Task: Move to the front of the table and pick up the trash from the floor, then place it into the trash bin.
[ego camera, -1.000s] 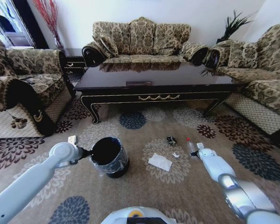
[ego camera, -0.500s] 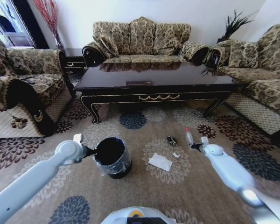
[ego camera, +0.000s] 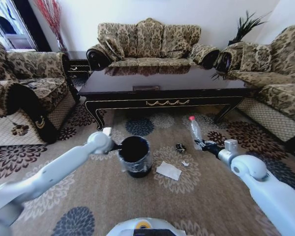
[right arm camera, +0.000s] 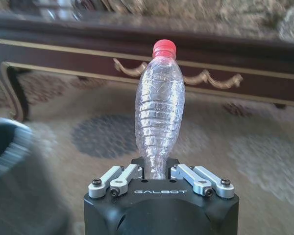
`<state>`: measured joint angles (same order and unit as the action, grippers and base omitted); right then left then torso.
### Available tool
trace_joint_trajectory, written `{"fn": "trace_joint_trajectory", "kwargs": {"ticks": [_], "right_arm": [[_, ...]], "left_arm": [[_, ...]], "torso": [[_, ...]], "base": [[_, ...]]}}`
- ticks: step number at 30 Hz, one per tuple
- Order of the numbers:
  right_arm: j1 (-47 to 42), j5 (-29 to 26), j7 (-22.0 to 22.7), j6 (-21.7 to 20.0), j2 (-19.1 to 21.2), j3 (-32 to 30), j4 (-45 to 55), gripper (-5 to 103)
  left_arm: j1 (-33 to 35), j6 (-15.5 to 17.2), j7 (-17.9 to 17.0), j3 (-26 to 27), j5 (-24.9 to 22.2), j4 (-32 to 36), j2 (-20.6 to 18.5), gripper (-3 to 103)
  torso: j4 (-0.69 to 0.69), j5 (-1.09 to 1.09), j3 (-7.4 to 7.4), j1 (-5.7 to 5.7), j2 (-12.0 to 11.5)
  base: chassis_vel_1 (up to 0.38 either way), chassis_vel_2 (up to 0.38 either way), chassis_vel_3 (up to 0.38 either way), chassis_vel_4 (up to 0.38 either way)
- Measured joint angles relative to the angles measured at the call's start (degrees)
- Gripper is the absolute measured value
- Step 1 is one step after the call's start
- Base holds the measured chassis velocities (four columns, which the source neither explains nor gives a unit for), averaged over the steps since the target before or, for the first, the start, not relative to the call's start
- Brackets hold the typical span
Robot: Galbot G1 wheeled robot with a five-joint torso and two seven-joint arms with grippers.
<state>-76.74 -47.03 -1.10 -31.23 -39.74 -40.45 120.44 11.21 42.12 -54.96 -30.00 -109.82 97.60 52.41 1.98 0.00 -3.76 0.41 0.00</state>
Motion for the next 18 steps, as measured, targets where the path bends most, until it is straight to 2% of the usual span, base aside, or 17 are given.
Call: {"fn": "trace_joint_trajectory", "kwargs": {"ticks": [2,5,6,9,10,13,15,17,18], "right_arm": [[-0.25,-0.21,0.27,-0.07,-0.13,-0.09,0.90,20],[-2.15,-0.72,1.89,-0.31,-1.54,-0.20,6.09,20],[-2.15,-0.72,1.89,-0.31,-1.54,-0.20,6.09,20],[-4.44,-0.87,2.70,-0.34,-2.84,-0.44,8.30,20],[-4.44,-0.87,2.70,-0.34,-2.84,-0.44,8.30,20],[-6.20,-0.55,2.96,-0.31,-3.94,-0.06,9.28,20],[-6.31,-0.52,3.04,-0.30,-4.20,0.19,9.41,20],[-6.43,-0.42,3.46,-0.22,-5.08,1.66,9.97,20],[-6.43,-0.42,3.46,-0.22,-5.08,1.66,9.97,20]], "left_arm": [[-0.73,0.00,-0.02,-0.82,0.05,-0.46,1.10,4],[-4.28,0.00,-0.35,-4.65,0.13,-3.61,6.61,4],[-4.28,0.00,-0.35,-4.65,0.13,-3.61,6.61,4],[-6.52,0.00,-0.54,-7.07,0.70,-7.90,11.01,4],[-6.52,0.00,-0.54,-7.07,0.70,-7.90,11.01,4],[-8.53,0.01,-0.50,-8.90,0.74,-11.55,15.71,4],[-8.89,0.01,-0.46,-9.23,0.74,-12.32,16.80,4],[-9.72,0.01,-0.32,-10.15,0.91,-15.07,20.68,4],[-9.72,0.01,-0.32,-10.15,0.91,-15.07,20.68,4]], "torso": [[-0.01,0.03,0.00,0.00,0.00],[-0.02,0.03,0.00,0.00,0.00],[-0.02,0.03,0.00,0.00,0.00],[-0.04,0.02,0.00,0.00,0.00],[-0.04,0.02,0.00,0.00,0.00],[-0.03,0.01,0.00,0.00,0.00],[-0.01,0.02,0.00,0.00,0.00],[0.00,0.03,0.00,0.00,0.00],[0.00,0.03,0.00,0.00,0.00]], "base": [[0.000,0.000,0.000,0.000],[0.000,0.000,0.000,0.000],[0.000,0.000,0.000,0.000],[0.000,0.000,0.000,0.000],[0.000,0.000,0.000,0.000],[0.000,0.000,0.000,0.000],[0.000,0.000,0.000,0.000],[0.000,0.000,0.000,0.000],[0.000,0.000,0.000,0.000]]}}
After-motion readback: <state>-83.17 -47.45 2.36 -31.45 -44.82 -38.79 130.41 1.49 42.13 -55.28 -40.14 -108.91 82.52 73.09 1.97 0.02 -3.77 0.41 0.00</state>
